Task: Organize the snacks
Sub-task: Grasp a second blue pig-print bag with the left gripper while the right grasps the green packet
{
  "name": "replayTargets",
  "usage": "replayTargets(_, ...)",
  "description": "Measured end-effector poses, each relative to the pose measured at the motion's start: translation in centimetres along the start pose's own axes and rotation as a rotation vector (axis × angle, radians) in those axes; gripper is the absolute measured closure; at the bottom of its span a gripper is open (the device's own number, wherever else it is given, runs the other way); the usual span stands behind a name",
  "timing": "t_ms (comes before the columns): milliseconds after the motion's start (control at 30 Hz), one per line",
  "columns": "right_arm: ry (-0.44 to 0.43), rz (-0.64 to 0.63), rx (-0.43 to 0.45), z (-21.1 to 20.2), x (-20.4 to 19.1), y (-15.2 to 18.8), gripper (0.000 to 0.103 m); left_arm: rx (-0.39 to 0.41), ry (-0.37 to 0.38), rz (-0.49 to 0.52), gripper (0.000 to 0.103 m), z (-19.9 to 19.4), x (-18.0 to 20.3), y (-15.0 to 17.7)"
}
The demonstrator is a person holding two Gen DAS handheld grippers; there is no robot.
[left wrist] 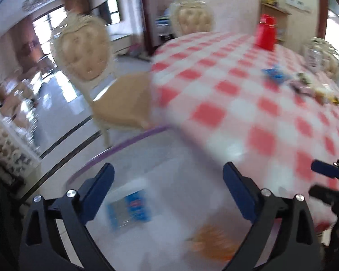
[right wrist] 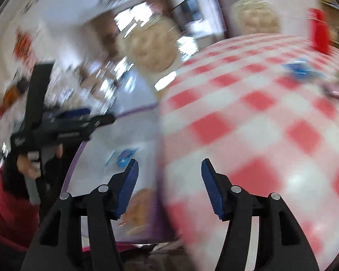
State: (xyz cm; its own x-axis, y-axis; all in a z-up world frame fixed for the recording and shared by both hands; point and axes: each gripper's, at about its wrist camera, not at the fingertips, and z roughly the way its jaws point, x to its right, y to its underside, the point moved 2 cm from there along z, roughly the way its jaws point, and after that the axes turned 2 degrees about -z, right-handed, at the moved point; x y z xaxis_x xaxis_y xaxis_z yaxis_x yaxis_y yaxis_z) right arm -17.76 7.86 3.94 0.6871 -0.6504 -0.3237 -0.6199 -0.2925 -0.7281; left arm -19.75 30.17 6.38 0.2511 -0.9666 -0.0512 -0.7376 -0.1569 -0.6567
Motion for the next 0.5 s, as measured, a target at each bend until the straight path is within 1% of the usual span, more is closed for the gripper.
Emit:
replayTargets(33,0.054,0.024,0.039,-1.4,1.6,0.0,0.04,-0.004,0.031,0.011,0.006,0.1,1.6,-0.7)
replayTargets(67,0.12,0.045,0.074,-2.8,3.2,0.2,0.031,-0.009,0.069,0.021,0.006,0.3,3.7,-1.6)
replayTargets(100,0.197,0.07,0.107,-4.1,5.1,0.4,0.028,-0.014,0.102,0.031,0.006,0.4,5.7,-2.4)
replayTargets(133,0.314,0.107,0.149,-6.2,7.3,1.0,0.025,-0.015,0.138,0.048,0.006,0.6,8.6,-3.5)
replayTargets(167,0.427,0.136,0.179,-8.1,9.2,1.7,0.024,-0.011,0.165,0.062,0.006,0.8,11.2,-4.4)
replayTargets(200,0.485,0.15,0.188,-9.0,10.5,2.0,0.024,-0.006,0.195,0.071,0.006,1.0,13.9,-5.3)
replayTargets(233,0.565,0.173,0.189,-10.7,12.4,2.7,0.023,-0.005,0.217,0.073,0.005,1.3,15.8,-5.7)
replayTargets(267,0.616,0.195,0.183,-12.0,14.1,3.1,0.022,-0.007,0.251,0.068,0.005,1.7,18.1,-6.3)
replayTargets(300,0.651,0.225,0.187,-13.3,15.6,3.7,0.02,-0.011,0.295,0.054,0.005,2.3,21.1,-7.0)
replayTargets(333,0.666,0.278,0.198,-15.1,17.5,4.3,0.016,-0.014,0.313,0.044,0.005,2.8,22.9,-7.4)
replayTargets(400,0.657,0.378,0.189,-17.5,21.2,4.9,0.016,-0.03,0.338,0.005,0.005,4.7,27.8,-8.2)
replayTargets(433,0.663,0.406,0.182,-18.2,22.7,5.0,0.016,-0.029,0.343,-0.007,0.005,5.5,29.9,-8.6)
replayTargets(500,0.712,0.442,0.173,-19.8,26.5,5.0,0.016,-0.04,0.345,-0.032,0.005,7.3,33.7,-8.9)
